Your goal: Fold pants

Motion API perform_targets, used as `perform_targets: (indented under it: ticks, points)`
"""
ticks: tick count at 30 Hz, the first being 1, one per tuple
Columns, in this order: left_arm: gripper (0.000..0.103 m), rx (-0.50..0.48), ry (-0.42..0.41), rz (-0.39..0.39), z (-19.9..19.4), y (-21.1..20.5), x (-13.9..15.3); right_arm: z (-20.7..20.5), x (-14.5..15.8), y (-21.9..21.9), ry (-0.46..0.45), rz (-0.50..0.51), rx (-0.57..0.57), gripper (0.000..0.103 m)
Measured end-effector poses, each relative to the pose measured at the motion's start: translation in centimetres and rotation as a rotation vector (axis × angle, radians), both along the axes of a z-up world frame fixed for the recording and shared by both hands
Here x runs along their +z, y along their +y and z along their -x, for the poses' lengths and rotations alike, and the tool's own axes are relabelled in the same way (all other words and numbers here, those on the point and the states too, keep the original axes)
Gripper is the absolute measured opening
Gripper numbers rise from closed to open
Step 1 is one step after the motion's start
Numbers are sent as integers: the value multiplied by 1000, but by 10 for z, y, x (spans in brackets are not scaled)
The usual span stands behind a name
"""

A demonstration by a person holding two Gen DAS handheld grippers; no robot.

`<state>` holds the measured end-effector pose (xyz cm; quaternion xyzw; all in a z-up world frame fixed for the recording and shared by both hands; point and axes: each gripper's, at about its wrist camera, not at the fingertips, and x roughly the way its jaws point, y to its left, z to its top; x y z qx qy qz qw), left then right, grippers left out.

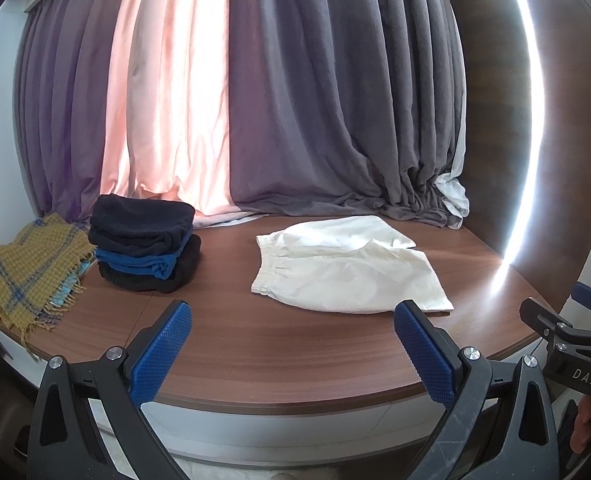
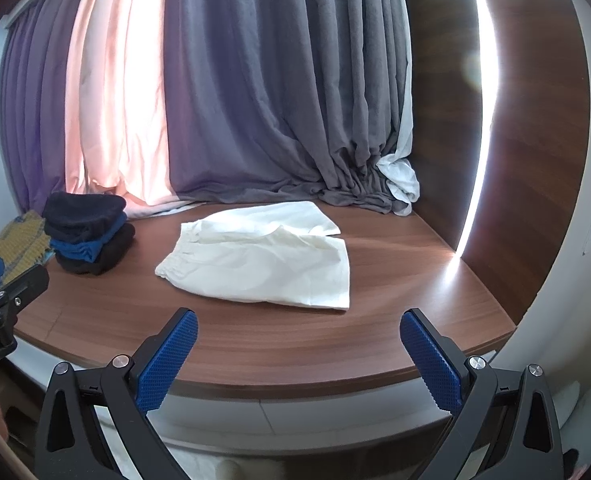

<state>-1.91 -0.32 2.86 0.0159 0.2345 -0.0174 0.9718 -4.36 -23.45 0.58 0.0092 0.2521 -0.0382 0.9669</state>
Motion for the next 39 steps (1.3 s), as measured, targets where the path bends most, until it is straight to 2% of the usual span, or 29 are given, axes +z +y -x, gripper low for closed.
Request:
perform_targets:
  ticks: [29, 39]
  points:
    - [103, -2, 9, 4, -1, -2, -5, -2, 0, -6, 5, 0, -2, 103]
    - [103, -4, 35, 0, -17, 3, -10, -16, -3, -3, 24, -3, 1, 103]
